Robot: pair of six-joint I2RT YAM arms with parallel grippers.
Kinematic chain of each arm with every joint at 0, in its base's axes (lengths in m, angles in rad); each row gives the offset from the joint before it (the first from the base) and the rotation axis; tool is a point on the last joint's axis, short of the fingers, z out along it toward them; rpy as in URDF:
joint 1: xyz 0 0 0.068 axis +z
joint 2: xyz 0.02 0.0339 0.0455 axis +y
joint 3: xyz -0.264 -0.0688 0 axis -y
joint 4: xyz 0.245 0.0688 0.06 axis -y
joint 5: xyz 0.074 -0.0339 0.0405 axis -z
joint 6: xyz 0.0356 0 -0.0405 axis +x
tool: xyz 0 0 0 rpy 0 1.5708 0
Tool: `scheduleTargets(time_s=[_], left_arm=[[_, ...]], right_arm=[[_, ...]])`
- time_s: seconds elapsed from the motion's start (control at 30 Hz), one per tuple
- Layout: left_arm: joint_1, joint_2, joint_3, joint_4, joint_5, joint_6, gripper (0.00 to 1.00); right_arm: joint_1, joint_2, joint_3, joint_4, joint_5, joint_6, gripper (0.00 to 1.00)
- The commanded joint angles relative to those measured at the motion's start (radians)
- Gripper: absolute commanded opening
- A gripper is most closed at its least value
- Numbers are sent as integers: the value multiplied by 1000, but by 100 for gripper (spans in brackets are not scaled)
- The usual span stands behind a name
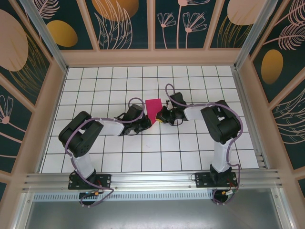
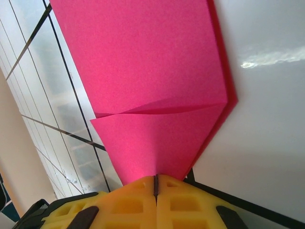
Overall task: Fold a paper plane with a square sheet of paper (pick it up from the middle)
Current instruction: Third fold the triangle at the center of the table.
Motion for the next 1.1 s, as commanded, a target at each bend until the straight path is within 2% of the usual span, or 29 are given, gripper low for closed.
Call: scheduleTargets(time_s=[0.0,0.3,0.63,0.8,1.07], left_arm=[[1,26,-31,-85,-55,21,0],[0,30,-28,-89,-58,21,0],[1,22,-44,-121,-72,5,0],[1,20,-63,-144,-77,1,0],[1,23,-76,-142,-70,3,0]], right_arm=[[3,-63,2,1,-19,-65,0],[64,-31,19,-17,-6,-69,0],[38,38,44,-47,33,-91,0],[-51,45,53,-53,94,-149,0],[-170,69,116,-25,96,-235,0]])
